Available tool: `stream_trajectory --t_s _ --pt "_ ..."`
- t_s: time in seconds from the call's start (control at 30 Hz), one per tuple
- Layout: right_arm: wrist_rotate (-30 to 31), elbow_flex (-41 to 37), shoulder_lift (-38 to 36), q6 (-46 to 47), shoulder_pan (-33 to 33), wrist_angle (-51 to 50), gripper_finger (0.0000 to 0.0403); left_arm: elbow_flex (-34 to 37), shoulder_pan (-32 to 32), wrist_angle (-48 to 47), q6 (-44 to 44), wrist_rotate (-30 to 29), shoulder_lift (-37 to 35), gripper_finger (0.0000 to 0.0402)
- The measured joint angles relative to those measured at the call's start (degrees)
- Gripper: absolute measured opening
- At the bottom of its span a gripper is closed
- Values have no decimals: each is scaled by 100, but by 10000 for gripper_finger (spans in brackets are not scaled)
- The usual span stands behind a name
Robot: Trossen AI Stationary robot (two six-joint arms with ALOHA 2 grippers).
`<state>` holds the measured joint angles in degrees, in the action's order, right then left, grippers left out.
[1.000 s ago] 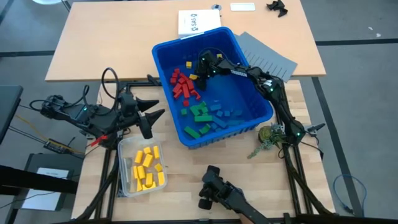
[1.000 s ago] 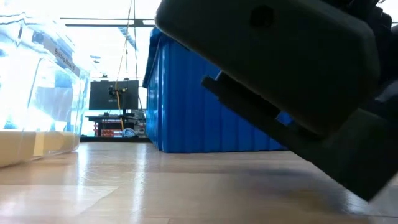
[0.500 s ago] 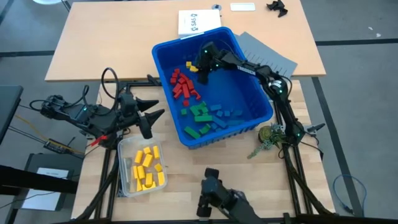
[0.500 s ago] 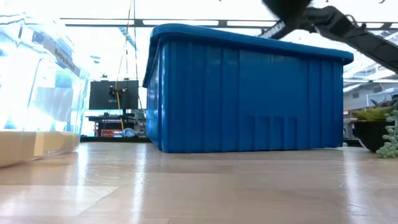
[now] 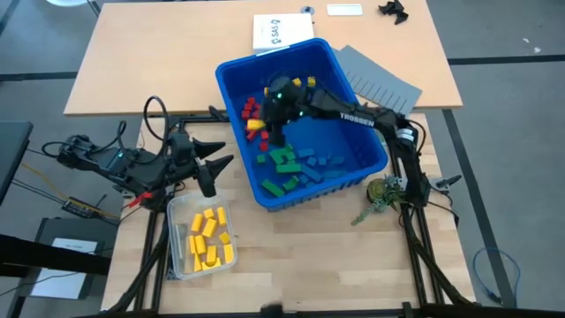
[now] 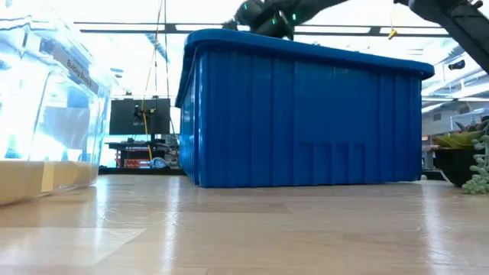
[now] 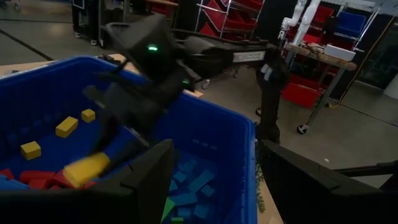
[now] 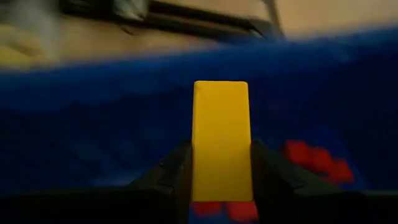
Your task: Sort Items/Unsort Items
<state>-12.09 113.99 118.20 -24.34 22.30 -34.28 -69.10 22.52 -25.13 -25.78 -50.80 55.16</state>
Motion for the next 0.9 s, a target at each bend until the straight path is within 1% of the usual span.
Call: stream_trajectory --t_s 0.17,0.33,0.4,0.5,0.67,0.73,0.8,0.9 --pt "-2 0 -26 116 -873 92 123 0 0 -2 0 1 -1 248" --pt "64 0 -24 368 -1638 757 123 0 -2 1 0 2 0 248" --pt "189 0 -24 494 -1869 1016 123 0 0 -2 0 2 -2 248" --pt "222 -2 -24 794 -2158 1358 123 0 0 1 0 2 0 248" --pt "396 -453 -16 1328 -2541 2520 123 0 0 -1 0 1 0 248" --pt "360 -620 -9 1593 -2644 3087 123 0 0 1 0 -1 0 248" --pt "276 -857 -16 1706 -2754 3735 125 0 -2 1 0 1 0 248" --pt "258 -1171 -10 1807 -2902 4431 131 0 0 0 0 2 -1 248"
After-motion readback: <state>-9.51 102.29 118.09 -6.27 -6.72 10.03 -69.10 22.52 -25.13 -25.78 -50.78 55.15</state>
